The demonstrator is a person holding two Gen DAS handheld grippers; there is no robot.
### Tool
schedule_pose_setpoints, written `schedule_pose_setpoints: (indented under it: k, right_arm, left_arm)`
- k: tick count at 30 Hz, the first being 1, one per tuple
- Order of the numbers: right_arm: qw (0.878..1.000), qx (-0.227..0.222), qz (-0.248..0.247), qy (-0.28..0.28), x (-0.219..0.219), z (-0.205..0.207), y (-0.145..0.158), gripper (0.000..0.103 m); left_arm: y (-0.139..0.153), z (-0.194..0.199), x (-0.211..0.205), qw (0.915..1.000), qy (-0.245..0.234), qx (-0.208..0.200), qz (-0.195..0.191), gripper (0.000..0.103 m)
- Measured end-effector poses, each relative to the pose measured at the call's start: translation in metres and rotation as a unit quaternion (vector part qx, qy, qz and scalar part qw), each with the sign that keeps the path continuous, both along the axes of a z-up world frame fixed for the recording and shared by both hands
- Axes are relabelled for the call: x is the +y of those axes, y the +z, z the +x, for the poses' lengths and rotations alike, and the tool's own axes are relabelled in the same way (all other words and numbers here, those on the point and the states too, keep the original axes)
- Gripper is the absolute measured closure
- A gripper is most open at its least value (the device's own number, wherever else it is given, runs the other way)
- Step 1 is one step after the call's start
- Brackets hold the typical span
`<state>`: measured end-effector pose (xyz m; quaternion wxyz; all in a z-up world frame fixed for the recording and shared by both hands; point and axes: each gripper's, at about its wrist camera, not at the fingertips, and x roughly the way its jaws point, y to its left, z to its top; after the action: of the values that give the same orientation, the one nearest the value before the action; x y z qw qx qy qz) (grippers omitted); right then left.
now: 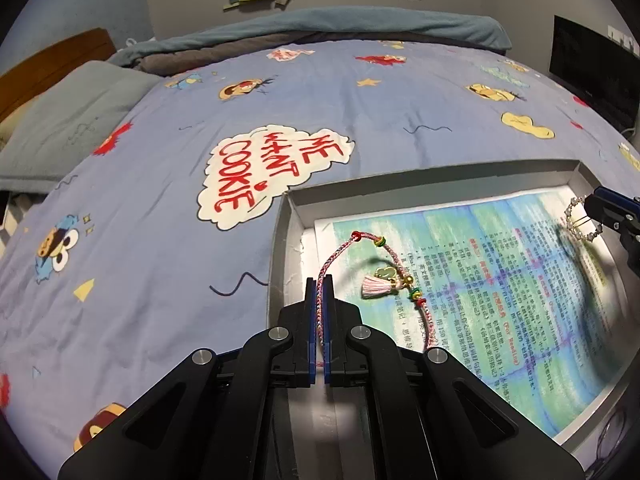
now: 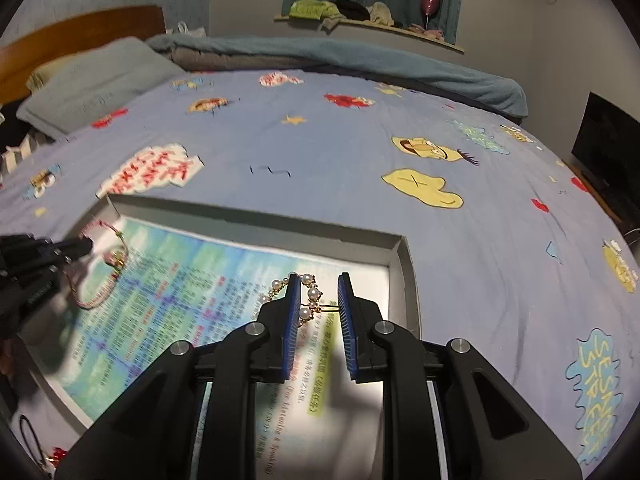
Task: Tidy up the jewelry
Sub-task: 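Carry the pink bracelet and pearl hair clip over the gray box with both tools, then open the left tool to drop the bracelet while the right tool releases the clip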
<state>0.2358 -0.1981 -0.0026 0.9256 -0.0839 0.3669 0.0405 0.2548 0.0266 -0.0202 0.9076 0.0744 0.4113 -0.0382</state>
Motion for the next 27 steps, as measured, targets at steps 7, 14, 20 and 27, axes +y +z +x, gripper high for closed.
schedule_pose_setpoints:
  k: [7, 14, 20, 27]
  right_arm:
    - [0.999, -0.003, -0.041, 0.0, 0.011, -0.001, -0.005, 0.084]
    - [0.999, -0.004, -0.035, 0.0, 0.009, -0.001, -0.003, 0.084]
    - [0.999, -0.015, -0.028, 0.0, 0.008, -0.004, 0.001, 0.082]
    - [1.0, -0.027, 0.002, 0.0, 0.002, -0.014, 0.015, 0.047]
  left_arm:
    - [-0.005, 0.001, -0.005, 0.9998, -0.008, 0.011, 0.016, 0.1]
    - [-0.004, 0.0, -0.004, 0.9999, -0.006, 0.01, 0.012, 0.1]
    - [-0.003, -0.001, -0.004, 0.9999, -0.002, 0.007, 0.012, 0.094]
    - [0.006, -0.01, -0.007, 0.9999, -0.014, -0.001, -0.003, 0.068]
